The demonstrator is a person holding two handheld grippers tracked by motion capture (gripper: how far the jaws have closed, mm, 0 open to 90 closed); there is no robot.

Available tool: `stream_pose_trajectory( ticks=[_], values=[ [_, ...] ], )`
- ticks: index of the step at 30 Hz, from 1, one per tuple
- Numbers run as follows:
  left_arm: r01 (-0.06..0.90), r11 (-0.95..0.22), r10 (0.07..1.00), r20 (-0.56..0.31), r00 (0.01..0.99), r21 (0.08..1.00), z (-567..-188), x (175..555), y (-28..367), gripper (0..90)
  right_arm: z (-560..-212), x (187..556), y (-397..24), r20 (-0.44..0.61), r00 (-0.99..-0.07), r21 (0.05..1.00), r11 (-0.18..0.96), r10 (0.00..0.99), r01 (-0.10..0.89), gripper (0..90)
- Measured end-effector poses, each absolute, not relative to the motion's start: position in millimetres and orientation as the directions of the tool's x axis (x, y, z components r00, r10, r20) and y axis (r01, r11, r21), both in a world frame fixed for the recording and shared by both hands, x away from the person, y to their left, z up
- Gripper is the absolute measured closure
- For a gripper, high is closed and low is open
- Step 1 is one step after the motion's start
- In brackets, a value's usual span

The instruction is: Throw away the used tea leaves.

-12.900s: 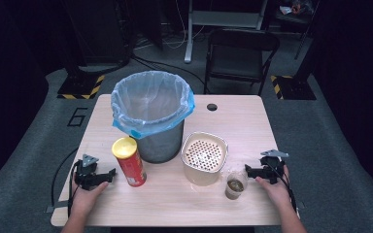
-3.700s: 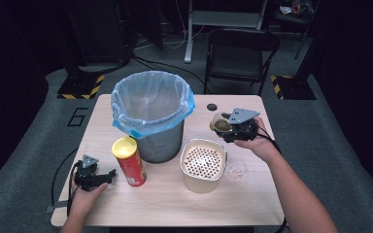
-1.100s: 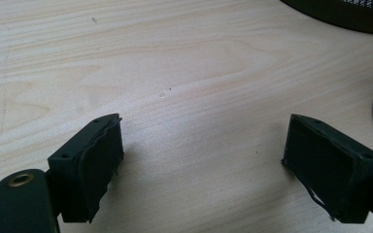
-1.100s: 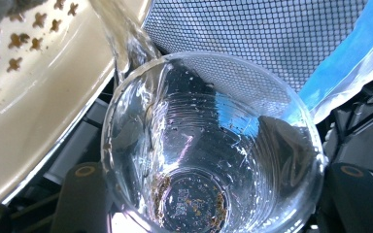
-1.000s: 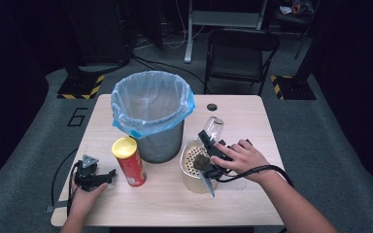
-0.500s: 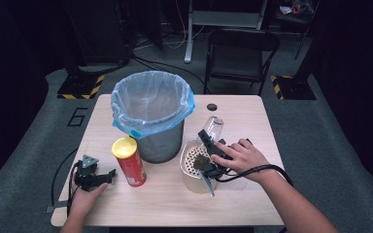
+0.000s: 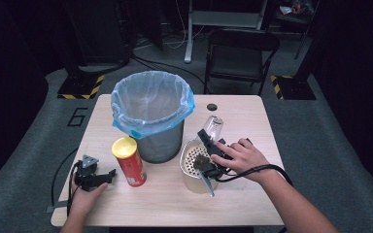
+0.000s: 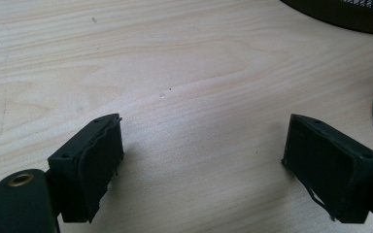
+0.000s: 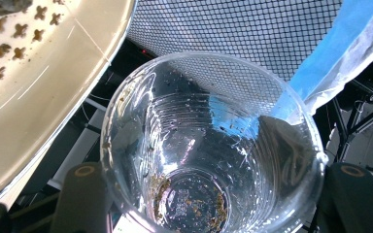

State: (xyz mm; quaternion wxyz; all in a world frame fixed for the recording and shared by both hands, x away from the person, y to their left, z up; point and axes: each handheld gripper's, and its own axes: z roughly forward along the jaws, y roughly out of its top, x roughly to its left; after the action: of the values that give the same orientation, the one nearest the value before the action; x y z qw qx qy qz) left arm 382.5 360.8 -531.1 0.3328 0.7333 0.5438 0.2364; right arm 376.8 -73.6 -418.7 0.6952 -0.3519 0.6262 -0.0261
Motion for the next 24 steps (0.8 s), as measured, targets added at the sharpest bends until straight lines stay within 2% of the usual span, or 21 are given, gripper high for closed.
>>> stream_pose_trajectory(
  ticks=[2,3,5,11,13,14,15,16,18,19,24],
  values=[
    [0.640,-0.187,0.955,-0.015,0.297,0.745,-531.1,382.5,360.8,14.0,-418.4,376.8,-74.6,-0.852,0.171,-0.519,0.752,-0.495,-0.407,37.6],
    [0.640,-0.187,0.955,-0.015,0.297,0.745,-531.1,382.5,360.8,14.1,-417.5,376.8,-74.6,-0.861,0.204,-0.508,0.762,-0.466,-0.402,37.6],
    [0.640,-0.187,0.955,-0.015,0.297,0.745,-531.1,382.5,360.8,14.0,-416.0,376.9,-74.2,-0.857,0.210,-0.515,0.757,-0.471,-0.403,37.5],
    [0.640,-0.187,0.955,-0.015,0.297,0.745,-531.1,382.5,360.8,14.0,-415.7,376.6,-74.1,-0.859,0.200,-0.511,0.756,-0.472,-0.410,37.5],
    [0.640,-0.187,0.955,-0.015,0.297,0.745,-531.1,382.5,360.8,14.1,-416.7,376.0,-74.8,-0.856,0.163,-0.511,0.755,-0.491,-0.411,37.6],
    [0.640,-0.187,0.955,-0.015,0.297,0.745,-531.1,382.5,360.8,14.0,-416.0,376.1,-74.2,-0.863,0.200,-0.503,0.762,-0.463,-0.408,37.5],
    [0.640,-0.187,0.955,-0.016,0.297,0.745,-531.1,382.5,360.8,14.0,-415.9,375.9,-73.7,-0.852,0.178,-0.518,0.748,-0.492,-0.414,37.5],
    [0.640,-0.187,0.955,-0.015,0.297,0.745,-531.1,382.5,360.8,14.0,-415.5,375.9,-73.5,-0.859,0.209,-0.511,0.756,-0.468,-0.409,37.5],
    [0.640,-0.187,0.955,-0.016,0.297,0.745,-531.1,382.5,360.8,14.0,-416.5,375.6,-74.5,-0.858,0.167,-0.509,0.755,-0.487,-0.413,37.6],
    [0.640,-0.187,0.955,-0.015,0.297,0.745,-531.1,382.5,360.8,14.0,-415.5,375.5,-74.1,-0.864,0.212,-0.503,0.762,-0.456,-0.407,37.5],
    [0.640,-0.187,0.955,-0.015,0.297,0.745,-531.1,382.5,360.8,14.0,-414.1,375.1,-73.9,-0.862,0.219,-0.507,0.758,-0.458,-0.410,37.5]
  ],
)
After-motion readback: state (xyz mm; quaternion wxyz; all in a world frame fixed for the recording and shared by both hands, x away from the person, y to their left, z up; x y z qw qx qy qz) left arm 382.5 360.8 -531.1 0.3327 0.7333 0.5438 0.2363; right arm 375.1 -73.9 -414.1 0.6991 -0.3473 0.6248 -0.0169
